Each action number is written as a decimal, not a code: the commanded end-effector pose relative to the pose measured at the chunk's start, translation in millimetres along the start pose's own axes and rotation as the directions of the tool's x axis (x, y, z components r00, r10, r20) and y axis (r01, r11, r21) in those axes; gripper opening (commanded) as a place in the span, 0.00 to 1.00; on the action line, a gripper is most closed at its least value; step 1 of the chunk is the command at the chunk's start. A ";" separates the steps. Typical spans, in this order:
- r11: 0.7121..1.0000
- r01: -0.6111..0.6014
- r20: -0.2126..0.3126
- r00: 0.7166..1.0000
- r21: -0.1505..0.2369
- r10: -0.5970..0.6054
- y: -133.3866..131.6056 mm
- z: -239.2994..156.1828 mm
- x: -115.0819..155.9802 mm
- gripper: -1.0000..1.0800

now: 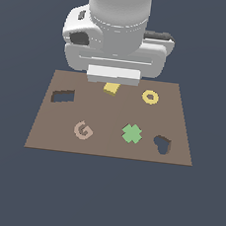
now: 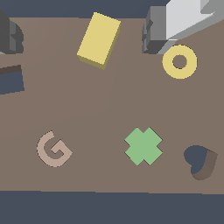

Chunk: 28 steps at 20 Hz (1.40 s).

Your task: Insert a designated object into the corresponding slot on a board.

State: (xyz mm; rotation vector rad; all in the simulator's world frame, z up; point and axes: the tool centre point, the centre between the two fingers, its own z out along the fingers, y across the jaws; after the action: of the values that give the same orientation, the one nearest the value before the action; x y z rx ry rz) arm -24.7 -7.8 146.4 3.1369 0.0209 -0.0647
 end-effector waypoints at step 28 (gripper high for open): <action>0.933 -0.360 -0.036 0.932 0.017 0.360 1.2 98.5 -70.9 0.96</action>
State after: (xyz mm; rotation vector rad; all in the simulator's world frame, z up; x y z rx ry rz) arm -99.7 -10.2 50.6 3.0916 -0.5537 -0.0029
